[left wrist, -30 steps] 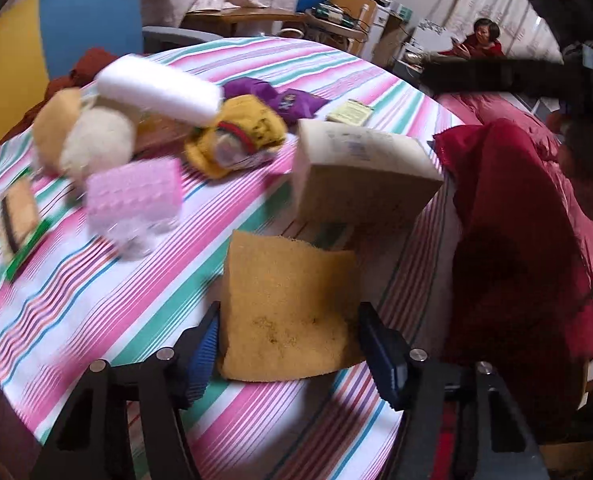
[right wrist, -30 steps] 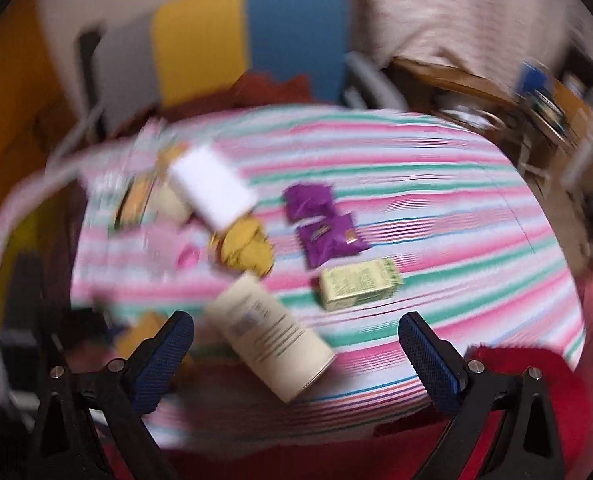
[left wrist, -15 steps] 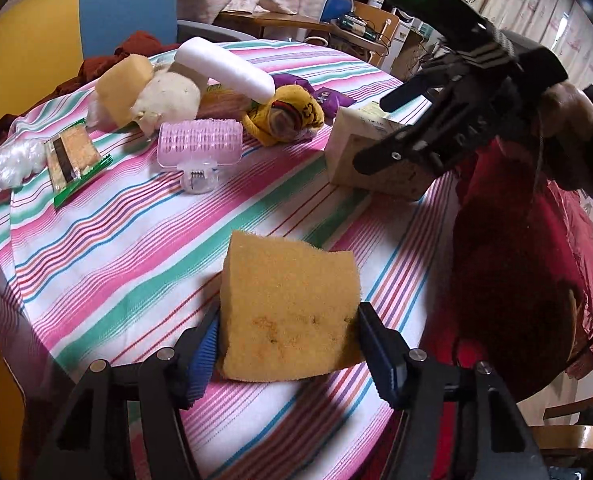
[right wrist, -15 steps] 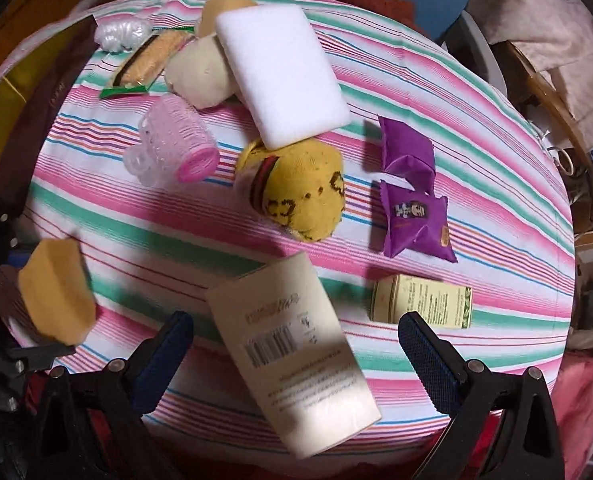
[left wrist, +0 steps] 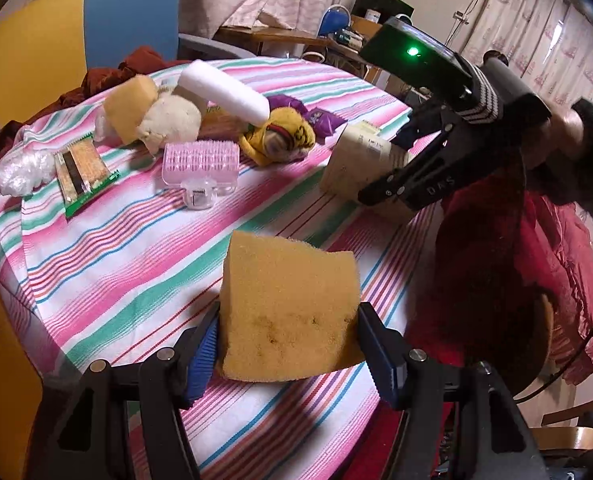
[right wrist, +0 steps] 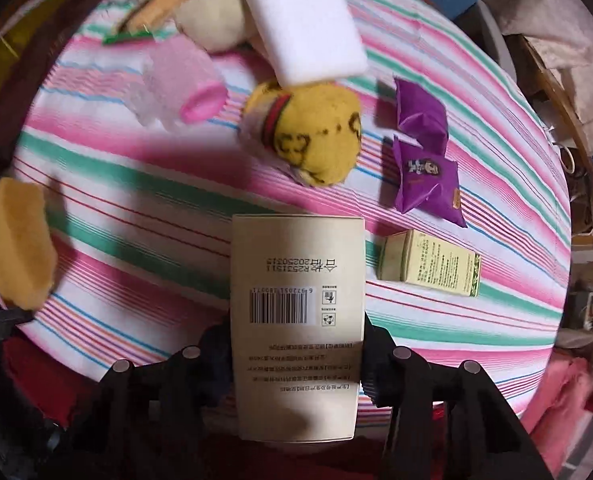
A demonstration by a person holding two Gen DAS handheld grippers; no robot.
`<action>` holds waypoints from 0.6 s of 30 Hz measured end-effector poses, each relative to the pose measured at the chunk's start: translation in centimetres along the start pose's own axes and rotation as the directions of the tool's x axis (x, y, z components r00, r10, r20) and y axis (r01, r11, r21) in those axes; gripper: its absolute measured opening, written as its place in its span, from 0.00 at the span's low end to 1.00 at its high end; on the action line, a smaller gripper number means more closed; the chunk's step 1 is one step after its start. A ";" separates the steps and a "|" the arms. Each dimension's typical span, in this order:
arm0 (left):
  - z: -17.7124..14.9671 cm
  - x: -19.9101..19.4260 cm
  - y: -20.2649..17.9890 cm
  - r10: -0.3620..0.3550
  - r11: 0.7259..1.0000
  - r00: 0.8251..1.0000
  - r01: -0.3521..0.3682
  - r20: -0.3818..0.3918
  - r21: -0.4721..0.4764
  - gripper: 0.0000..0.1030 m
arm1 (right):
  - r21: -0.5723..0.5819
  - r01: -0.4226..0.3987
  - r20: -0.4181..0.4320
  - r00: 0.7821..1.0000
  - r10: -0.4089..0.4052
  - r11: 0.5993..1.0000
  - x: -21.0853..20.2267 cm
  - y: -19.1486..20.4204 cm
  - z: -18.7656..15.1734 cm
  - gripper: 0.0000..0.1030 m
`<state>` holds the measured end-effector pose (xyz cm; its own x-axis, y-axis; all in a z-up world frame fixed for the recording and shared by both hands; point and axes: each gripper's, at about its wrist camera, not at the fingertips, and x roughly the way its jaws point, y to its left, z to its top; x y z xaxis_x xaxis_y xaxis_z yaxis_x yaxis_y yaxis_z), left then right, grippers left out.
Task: Organize objects
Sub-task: 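Carry the sponge and box into the gold tray and open both tools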
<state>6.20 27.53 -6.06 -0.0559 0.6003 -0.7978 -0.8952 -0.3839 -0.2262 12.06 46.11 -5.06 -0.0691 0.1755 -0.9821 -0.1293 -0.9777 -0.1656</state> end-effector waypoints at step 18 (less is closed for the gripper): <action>-3.4 -14.0 10.1 0.270 0.919 0.930 -0.171 0.250 -0.355 0.64 | -0.056 -0.273 0.429 0.862 0.270 0.960 -11.5 12.5 5.9 0.49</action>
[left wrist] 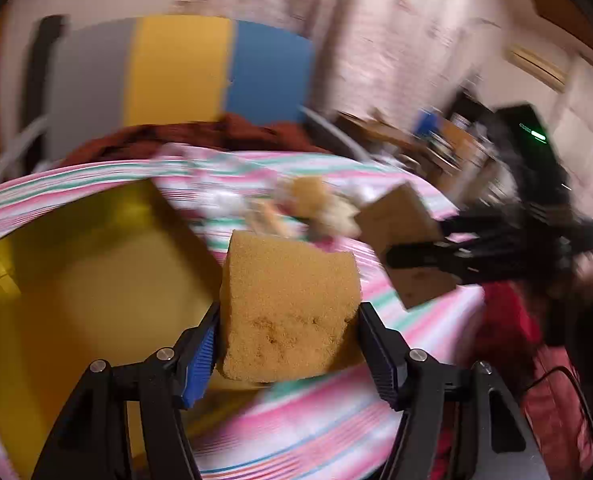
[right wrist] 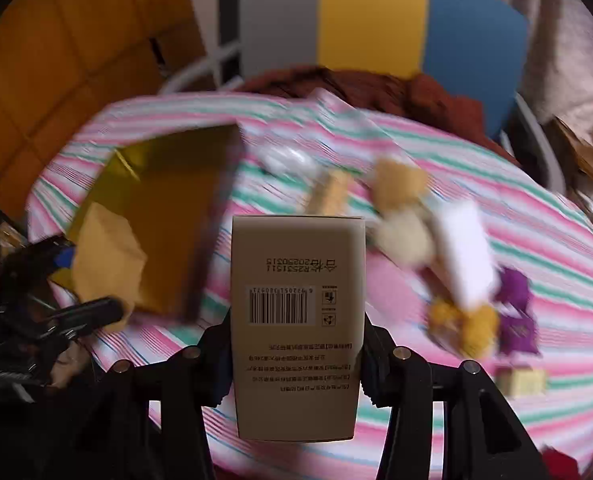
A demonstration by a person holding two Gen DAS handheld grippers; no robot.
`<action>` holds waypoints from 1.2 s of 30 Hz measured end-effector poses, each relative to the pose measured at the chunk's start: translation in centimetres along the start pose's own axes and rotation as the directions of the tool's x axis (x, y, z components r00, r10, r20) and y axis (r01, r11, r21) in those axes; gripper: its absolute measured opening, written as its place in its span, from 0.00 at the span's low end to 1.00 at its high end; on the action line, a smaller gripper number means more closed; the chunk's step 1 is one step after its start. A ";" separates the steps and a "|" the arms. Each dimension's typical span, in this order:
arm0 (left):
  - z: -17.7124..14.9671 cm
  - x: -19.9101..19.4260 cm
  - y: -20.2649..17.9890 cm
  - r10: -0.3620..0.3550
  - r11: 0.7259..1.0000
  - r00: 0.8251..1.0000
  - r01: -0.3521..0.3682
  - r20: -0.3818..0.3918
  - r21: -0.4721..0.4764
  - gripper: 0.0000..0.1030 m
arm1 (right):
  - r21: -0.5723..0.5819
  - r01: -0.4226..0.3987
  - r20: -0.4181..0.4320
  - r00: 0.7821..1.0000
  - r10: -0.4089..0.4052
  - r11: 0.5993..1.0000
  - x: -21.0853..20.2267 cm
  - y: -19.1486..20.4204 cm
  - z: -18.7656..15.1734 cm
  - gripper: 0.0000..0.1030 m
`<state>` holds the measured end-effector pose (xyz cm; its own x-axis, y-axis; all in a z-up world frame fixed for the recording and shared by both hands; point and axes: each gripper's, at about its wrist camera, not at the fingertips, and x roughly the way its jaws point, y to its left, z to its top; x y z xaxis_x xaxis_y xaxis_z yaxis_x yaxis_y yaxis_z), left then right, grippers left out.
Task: Organize objects
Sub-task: 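Carry the sponge and box into the gold tray and open both tools, then grasp the clear plastic bag with the left tool while the right tool approaches the cracker packet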
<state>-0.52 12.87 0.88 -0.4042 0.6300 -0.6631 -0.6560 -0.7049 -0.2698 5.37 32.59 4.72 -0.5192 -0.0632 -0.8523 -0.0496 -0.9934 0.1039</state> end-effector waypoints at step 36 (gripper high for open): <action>-6.3 -8.9 15.4 0.433 0.825 0.901 -0.409 -0.028 -0.390 0.67 | -0.061 -0.138 0.136 0.980 0.145 0.989 5.6 13.5 1.1 0.78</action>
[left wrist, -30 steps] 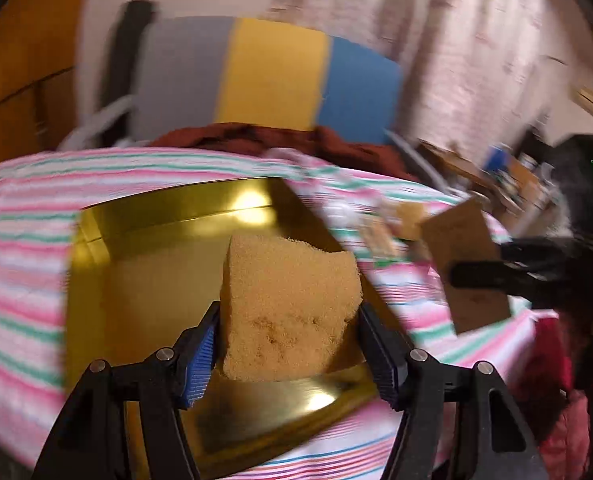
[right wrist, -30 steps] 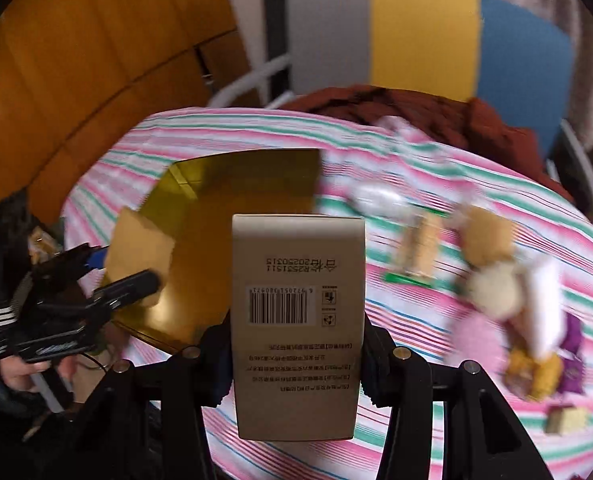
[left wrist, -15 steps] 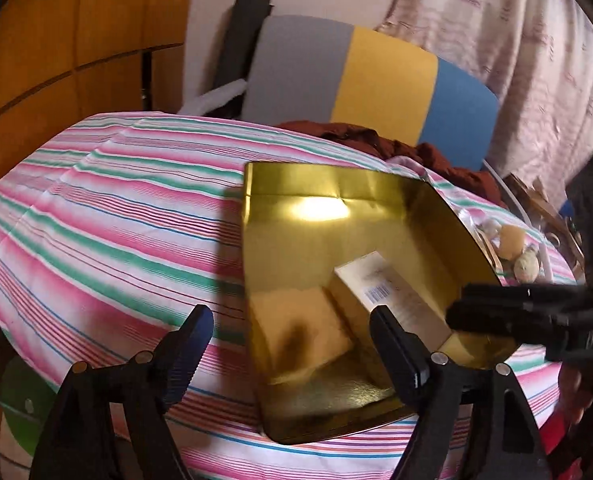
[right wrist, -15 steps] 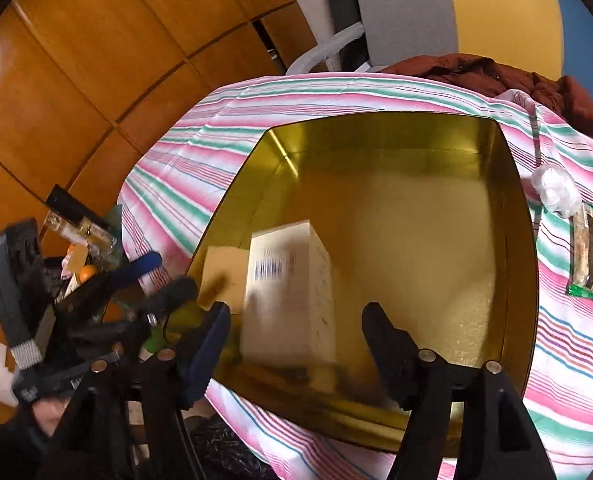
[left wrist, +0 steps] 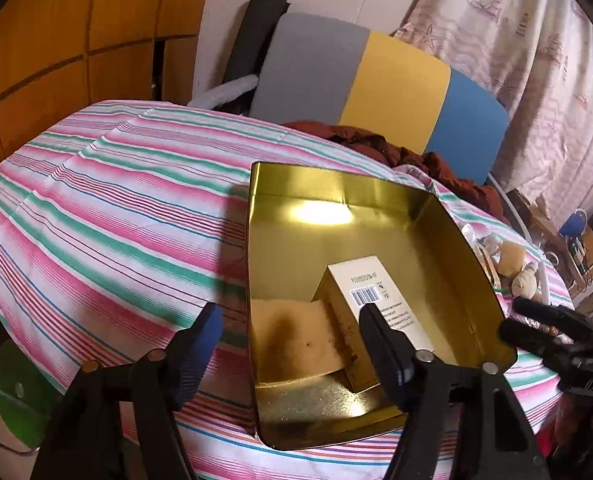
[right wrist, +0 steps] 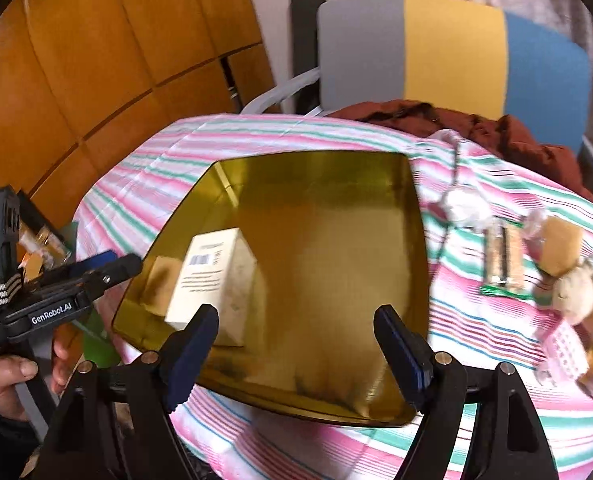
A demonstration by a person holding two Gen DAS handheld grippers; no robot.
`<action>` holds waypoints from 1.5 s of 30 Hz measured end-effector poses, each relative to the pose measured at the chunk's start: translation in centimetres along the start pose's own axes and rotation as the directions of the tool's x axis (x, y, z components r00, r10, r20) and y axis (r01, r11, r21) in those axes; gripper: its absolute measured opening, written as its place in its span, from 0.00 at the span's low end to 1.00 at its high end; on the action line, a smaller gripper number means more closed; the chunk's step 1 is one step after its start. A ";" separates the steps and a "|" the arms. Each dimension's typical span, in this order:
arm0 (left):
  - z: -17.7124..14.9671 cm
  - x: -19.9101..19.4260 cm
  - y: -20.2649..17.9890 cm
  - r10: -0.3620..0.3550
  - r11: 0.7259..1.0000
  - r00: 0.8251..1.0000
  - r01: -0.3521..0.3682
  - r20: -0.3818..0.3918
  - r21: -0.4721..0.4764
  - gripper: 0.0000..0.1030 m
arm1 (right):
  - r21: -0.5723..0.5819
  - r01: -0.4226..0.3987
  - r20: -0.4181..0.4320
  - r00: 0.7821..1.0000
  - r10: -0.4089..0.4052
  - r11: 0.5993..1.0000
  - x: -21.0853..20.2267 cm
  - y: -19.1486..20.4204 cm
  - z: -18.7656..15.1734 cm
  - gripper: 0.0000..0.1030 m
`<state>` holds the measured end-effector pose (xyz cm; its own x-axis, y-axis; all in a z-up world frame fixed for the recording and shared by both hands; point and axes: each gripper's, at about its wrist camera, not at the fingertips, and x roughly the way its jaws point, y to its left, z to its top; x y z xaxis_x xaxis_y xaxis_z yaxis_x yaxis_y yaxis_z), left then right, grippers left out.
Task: Organize objects
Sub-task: 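Grasp the clear plastic bag with the left tool while the right tool approaches the cracker packet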
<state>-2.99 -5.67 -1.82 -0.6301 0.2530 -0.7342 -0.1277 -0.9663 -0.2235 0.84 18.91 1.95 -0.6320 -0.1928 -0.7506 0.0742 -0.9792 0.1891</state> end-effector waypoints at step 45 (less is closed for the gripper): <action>3.9 4.6 -25.0 -0.202 0.792 0.971 0.240 -0.131 0.562 0.55 | 0.591 0.129 0.199 0.933 -0.299 0.797 -10.6 -27.2 -2.7 0.98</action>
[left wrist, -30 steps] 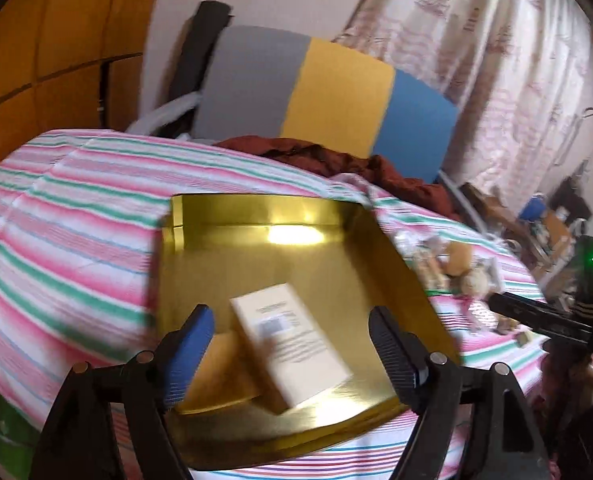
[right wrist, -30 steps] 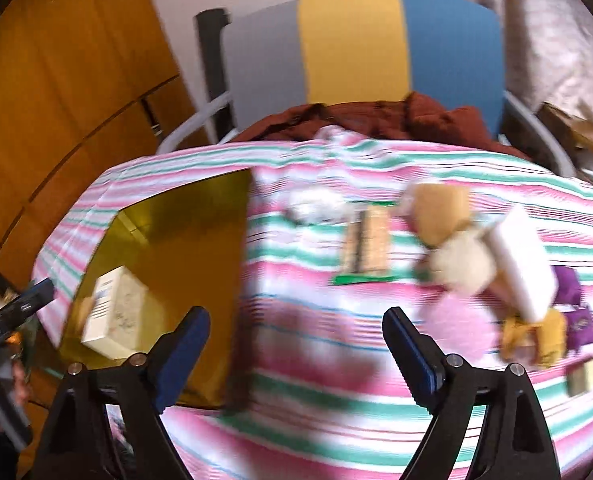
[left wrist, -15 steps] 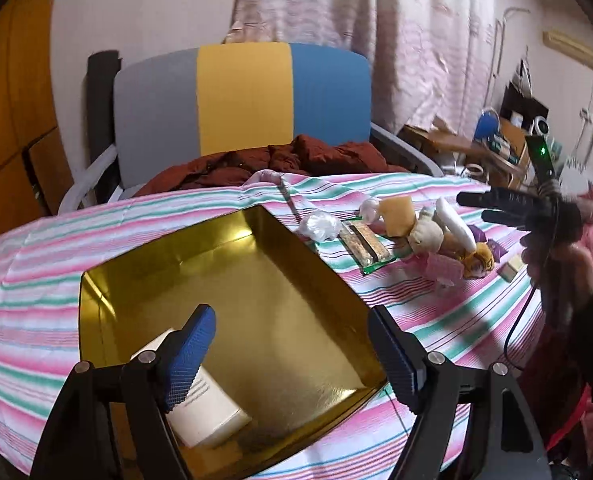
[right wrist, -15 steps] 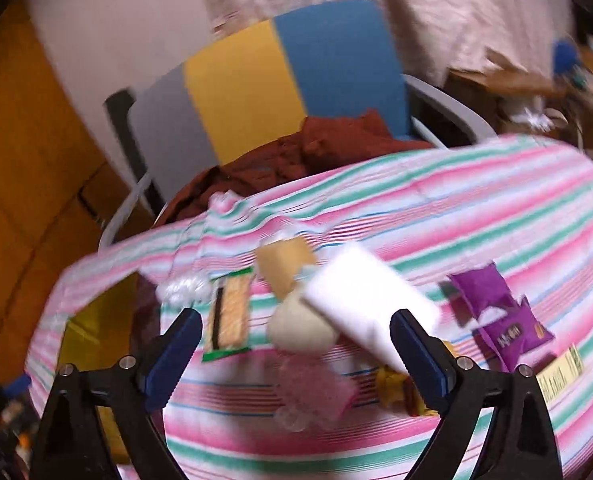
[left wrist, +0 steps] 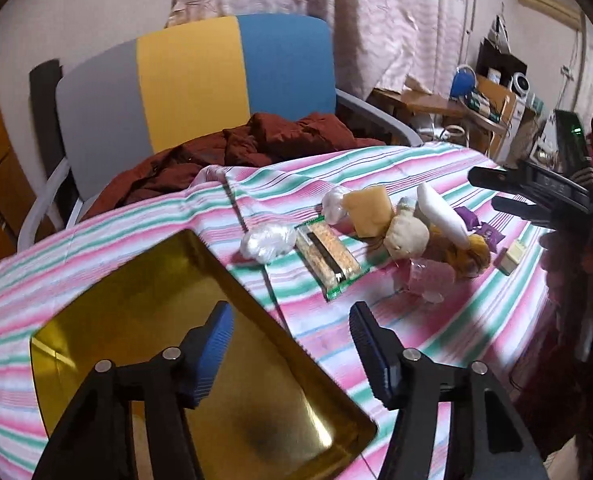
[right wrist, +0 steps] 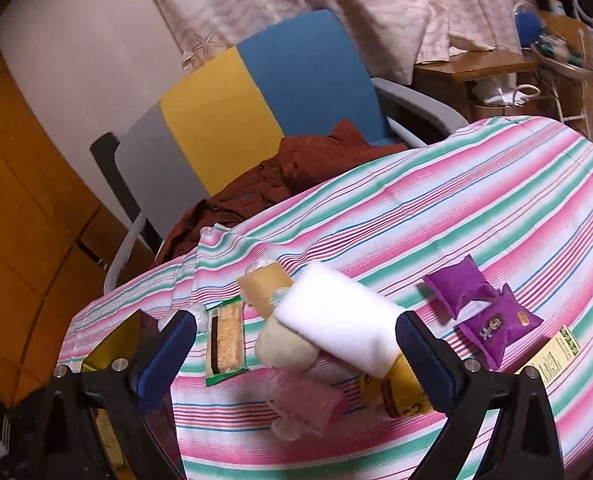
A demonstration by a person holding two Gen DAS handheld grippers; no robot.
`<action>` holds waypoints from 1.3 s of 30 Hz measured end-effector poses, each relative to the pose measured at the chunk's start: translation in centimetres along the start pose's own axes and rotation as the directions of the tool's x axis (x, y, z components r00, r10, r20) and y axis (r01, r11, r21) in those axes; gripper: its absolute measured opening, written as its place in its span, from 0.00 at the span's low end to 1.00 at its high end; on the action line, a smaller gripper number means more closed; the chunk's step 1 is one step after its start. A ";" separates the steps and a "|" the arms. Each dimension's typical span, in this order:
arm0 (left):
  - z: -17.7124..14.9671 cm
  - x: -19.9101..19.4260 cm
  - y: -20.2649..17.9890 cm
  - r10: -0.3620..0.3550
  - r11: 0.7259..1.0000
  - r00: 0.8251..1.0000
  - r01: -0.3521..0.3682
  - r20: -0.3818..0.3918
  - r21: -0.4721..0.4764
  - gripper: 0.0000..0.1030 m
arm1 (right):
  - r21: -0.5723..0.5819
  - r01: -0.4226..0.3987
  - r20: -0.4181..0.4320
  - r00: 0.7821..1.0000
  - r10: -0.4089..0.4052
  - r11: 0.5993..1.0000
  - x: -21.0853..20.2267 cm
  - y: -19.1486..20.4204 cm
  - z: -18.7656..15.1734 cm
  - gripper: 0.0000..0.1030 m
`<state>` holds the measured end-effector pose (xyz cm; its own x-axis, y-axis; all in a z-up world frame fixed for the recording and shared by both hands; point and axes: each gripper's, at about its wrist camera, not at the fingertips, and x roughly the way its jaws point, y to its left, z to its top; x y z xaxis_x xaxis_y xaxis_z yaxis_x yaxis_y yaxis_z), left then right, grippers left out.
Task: Organize objects
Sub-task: 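Grasp the clear plastic bag with the left tool while the right tool approaches the cracker packet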
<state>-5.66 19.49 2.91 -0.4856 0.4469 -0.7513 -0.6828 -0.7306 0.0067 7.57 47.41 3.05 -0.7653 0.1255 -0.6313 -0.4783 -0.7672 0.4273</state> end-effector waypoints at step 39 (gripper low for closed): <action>6.6 14.5 1.5 0.013 0.980 0.984 0.022 -0.177 0.196 0.31 | -0.306 -0.039 -0.156 0.988 -0.009 0.951 3.3 5.4 -3.0 0.98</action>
<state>-17.37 28.32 -3.62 -0.3899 0.3387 -0.8563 -0.7872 -0.6052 0.1190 3.75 41.74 1.32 -0.6840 0.0327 -0.7288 -0.2929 -0.9272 0.2334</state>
